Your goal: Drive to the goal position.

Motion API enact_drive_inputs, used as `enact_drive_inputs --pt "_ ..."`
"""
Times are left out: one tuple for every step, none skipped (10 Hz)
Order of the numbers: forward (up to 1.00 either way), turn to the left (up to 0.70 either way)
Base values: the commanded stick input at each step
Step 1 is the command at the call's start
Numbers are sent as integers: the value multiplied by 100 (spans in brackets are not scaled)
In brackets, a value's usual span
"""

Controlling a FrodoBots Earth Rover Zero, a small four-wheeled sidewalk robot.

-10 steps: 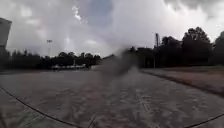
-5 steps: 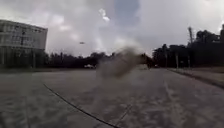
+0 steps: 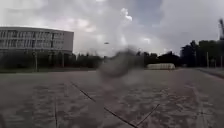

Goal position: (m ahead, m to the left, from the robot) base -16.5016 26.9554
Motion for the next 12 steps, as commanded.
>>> enact_drive_inputs --pt "0 67" --pt "0 67" --pt "0 67" --pt "0 68" --pt "0 68" --pt "0 67" --pt "0 66" --pt "0 66" --pt "0 65" --pt "0 65" --pt "0 64" --pt "0 64"
